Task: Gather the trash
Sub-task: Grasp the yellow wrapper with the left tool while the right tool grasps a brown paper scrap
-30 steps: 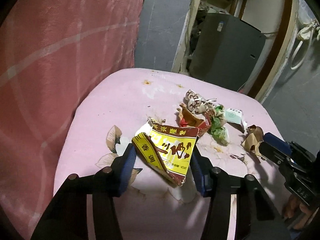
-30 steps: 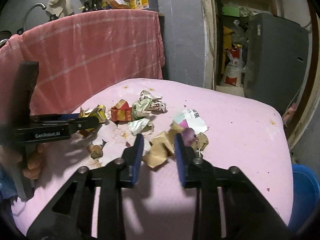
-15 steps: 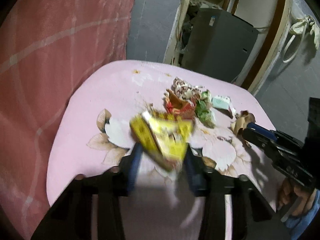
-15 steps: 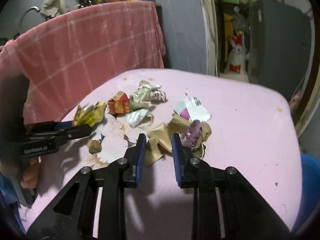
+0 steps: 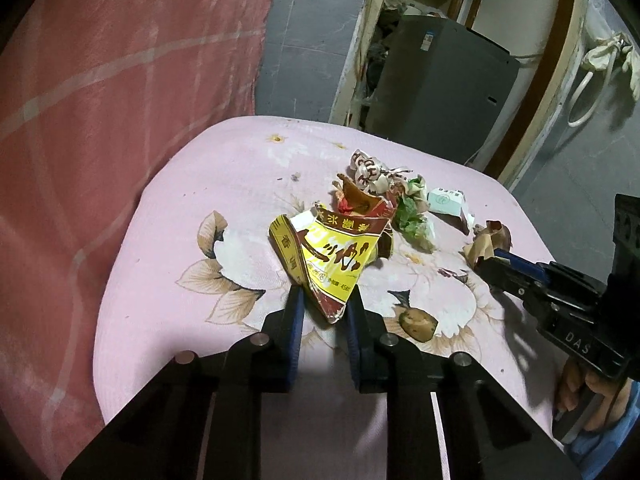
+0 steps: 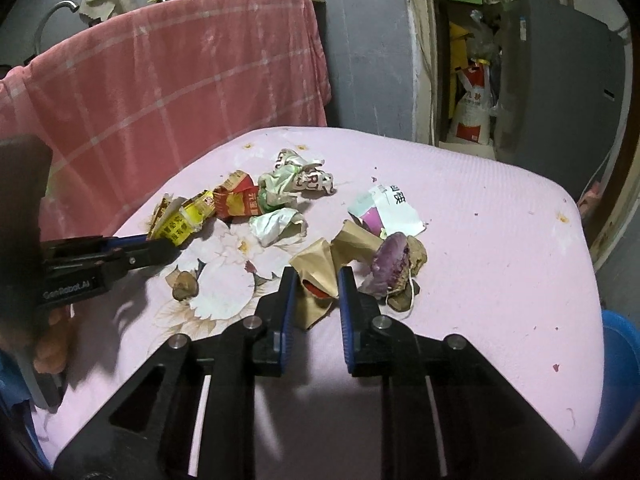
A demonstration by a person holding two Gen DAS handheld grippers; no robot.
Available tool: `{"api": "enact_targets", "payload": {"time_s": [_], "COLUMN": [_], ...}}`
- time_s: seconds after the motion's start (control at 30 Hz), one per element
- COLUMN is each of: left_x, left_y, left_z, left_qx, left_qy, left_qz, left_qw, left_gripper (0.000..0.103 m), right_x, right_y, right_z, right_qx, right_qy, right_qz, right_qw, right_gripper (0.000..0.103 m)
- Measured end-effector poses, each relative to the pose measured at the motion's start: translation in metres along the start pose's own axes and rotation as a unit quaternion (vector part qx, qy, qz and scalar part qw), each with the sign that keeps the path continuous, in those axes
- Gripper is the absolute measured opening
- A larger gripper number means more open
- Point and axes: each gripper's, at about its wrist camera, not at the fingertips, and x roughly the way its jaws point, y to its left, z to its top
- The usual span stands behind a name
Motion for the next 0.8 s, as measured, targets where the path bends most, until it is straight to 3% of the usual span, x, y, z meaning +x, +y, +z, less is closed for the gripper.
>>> {"api": "enact_targets", "payload": {"time_s": [0.37,0.6,0.8], "left_x": [-0.015,-0.043,-0.073], "left_y": [-0.010,-0.022,-0.048], "left_z": [-0.010,-0.018,-0.009], "left_qx": [0.012,0.003,0.002], "left_qy": [-0.024,-0.088,-0.163], "left_qz": [-0.020,-0.044,-0.067], "left_qw": [0.9995,0.9951,0.9843], "left_gripper": [0.015,0.015,0.015], "right_x": [-0.030,-0.064,-0.111], "right_y": [0.014,0.019,0.021], "right_z": [-0.005,-0.012,-0.017], "right_qx": [-0.035,-0.048,-0.060], "right_qy": [-0.077,-0.161,-0.240], "right_qz": [0.007,0.001,-0.037], "right_qw": [0.996,0.986,0.968], "right_gripper": [0.019,0.019,0.019]}}
